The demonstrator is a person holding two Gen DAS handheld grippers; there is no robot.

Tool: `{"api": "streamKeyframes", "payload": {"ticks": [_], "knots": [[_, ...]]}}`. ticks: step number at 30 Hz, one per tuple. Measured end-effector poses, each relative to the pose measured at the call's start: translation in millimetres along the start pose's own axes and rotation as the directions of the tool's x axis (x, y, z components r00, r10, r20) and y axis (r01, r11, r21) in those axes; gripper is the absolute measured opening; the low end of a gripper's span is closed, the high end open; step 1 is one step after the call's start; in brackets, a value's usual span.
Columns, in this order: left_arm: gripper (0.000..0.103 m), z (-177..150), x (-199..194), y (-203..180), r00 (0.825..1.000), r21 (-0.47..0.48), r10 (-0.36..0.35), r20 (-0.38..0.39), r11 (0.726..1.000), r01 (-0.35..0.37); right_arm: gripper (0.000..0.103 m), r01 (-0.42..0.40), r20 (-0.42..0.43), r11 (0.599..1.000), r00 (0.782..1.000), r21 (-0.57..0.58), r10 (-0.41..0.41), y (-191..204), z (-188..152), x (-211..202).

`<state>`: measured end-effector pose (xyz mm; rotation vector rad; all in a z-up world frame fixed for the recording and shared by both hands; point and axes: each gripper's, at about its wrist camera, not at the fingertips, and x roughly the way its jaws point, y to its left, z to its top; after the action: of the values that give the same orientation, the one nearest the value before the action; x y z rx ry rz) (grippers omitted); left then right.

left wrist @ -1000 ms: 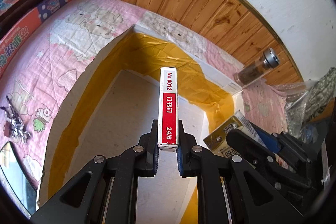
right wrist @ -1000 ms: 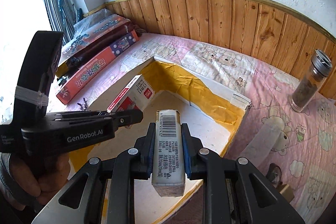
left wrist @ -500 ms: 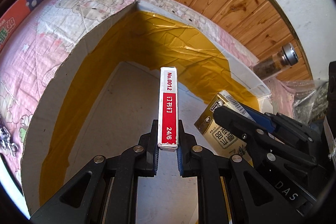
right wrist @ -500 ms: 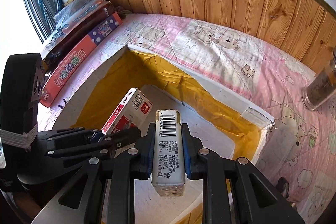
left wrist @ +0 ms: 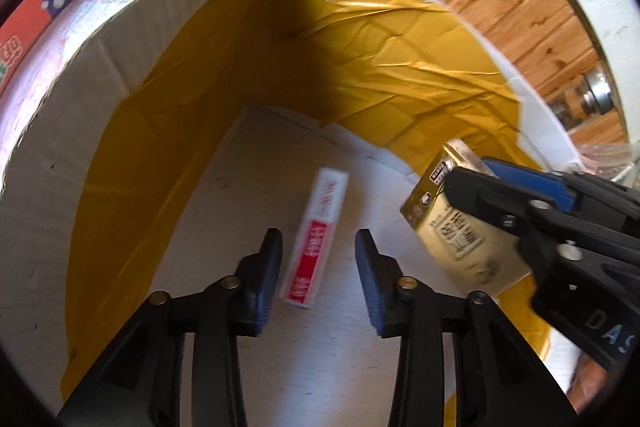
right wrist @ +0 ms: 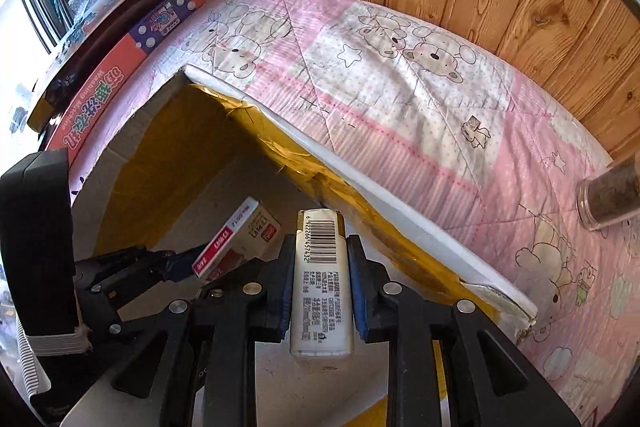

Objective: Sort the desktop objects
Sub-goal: 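Open the left tool dropping the staple box while the right tool releases the cream box inside, then move both open tools back to the items on the bedspread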

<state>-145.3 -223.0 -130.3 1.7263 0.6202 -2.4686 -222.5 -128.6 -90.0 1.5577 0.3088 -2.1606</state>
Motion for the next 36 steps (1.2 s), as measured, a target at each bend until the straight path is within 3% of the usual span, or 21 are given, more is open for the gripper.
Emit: {"api": "streamKeyframes", "payload": {"ticks": [3,11,23,26,32,36], "knots": [[0.042,2.1,-4.6,6.5,1.0,-0.029,-0.012,0.004,1.0,0.012,0.037,-0.007,0.012,1.0,1.0,0.006,0.007,-1.2,-2.5,-3.8],[0.042,0.5,-31.3,4.3,0.998,-0.03,-0.038,0.051,0.999,0.039,0.041,-0.067,0.068,0.997,0.996,0.036,0.064,-7.7,-33.5,-38.7],[0.042,-22.0,-85.5,-24.6,0.987,0.012,0.017,0.157,1.0,-0.019,0.056,-0.061,0.21,0.992,0.974,-0.107,0.082,18.1,-107.0,-119.1],[0.042,-34.1,-101.9,-33.8,0.979,0.044,0.047,0.2,0.997,-0.057,0.06,-0.054,0.256,0.989,0.962,-0.139,0.089,23.1,-125.7,-139.4],[0.042,-51.8,-124.1,-46.0,0.971,0.064,0.036,0.237,0.997,-0.053,0.062,-0.058,0.349,0.981,0.929,-0.185,0.121,30.6,-166.4,-169.5],[0.042,-60.5,-137.4,-55.1,0.959,0.062,0.051,0.279,0.996,-0.071,0.063,-0.1,0.431,0.978,0.886,-0.184,0.172,25.1,-191.7,-182.7]]}}
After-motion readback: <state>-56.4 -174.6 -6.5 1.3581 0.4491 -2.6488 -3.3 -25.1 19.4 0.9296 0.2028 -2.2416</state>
